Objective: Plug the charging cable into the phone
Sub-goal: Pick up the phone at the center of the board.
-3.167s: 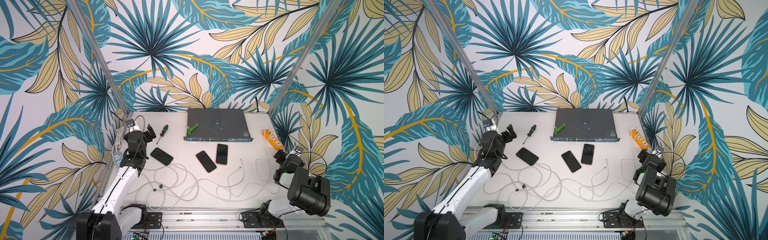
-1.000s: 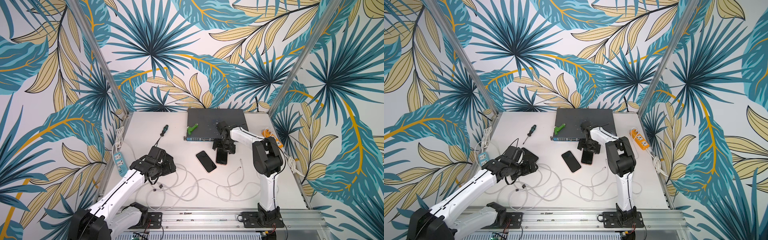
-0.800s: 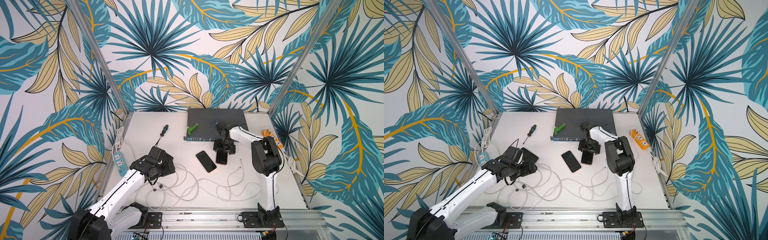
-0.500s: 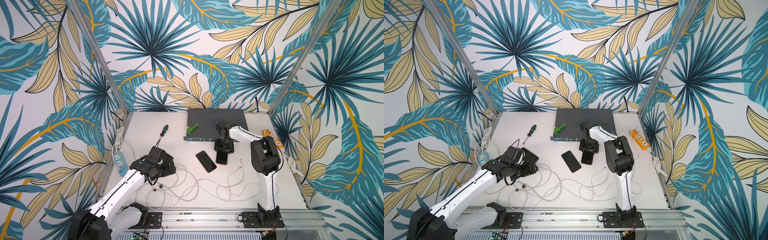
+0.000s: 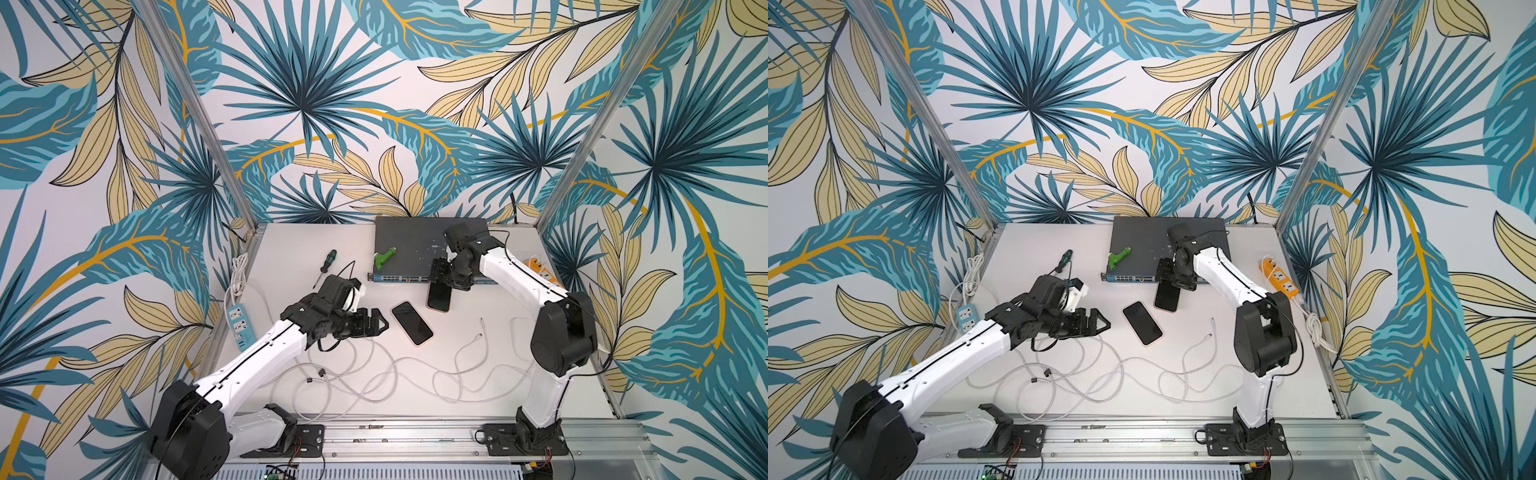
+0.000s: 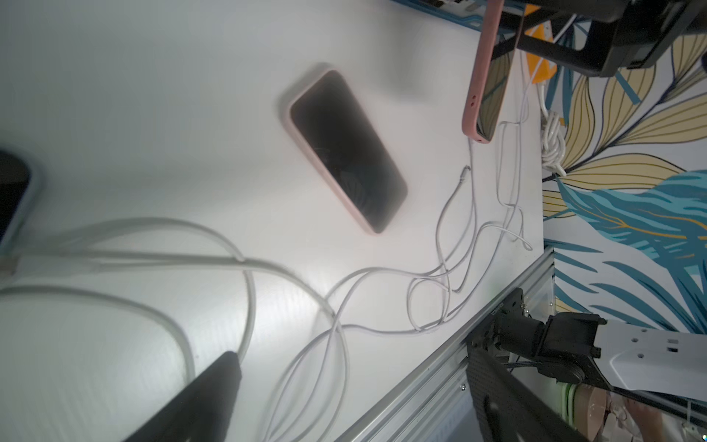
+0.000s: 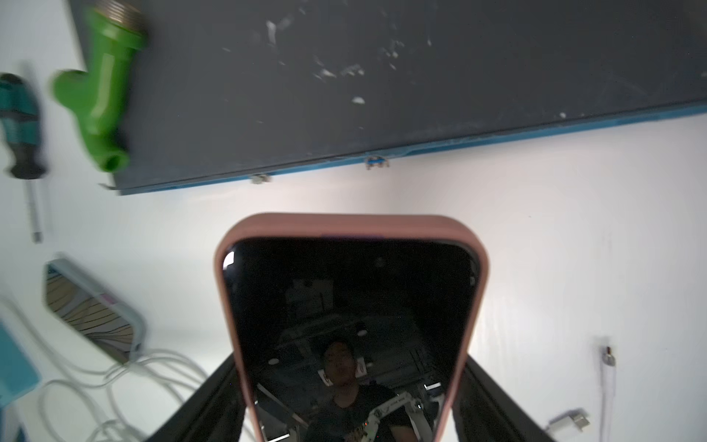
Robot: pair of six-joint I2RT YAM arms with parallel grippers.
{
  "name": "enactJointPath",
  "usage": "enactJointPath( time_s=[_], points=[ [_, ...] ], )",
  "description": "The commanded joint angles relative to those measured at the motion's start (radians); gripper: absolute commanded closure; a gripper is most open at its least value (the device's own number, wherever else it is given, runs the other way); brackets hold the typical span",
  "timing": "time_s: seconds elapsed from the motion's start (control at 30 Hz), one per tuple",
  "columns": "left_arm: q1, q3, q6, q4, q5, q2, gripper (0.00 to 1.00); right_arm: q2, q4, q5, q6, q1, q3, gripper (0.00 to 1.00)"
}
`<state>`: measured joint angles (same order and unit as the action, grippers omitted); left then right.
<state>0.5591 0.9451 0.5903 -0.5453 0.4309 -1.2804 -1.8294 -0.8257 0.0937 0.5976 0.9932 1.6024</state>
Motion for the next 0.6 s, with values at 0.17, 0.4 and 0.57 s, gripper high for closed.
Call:
enactJointPath(
  time_s=[0.17,0.4,0.57],
  points=[
    [0.130,0.222,-0.123,0.207,0.022,-0.192,0.10,0.113,0.061,0.139,0.056,0.041,-0.092,0.41],
    [0.133,0.282,-0.170,0.273,0.065,-0.332,0.19,0.204,0.116,0.190,0.089,0.051,-0.186,0.41],
    [0.133,0.292,-0.164,0.332,0.085,-0.382,0.23,0.253,0.162,0.227,0.107,0.052,-0.233,0.41]
  ],
)
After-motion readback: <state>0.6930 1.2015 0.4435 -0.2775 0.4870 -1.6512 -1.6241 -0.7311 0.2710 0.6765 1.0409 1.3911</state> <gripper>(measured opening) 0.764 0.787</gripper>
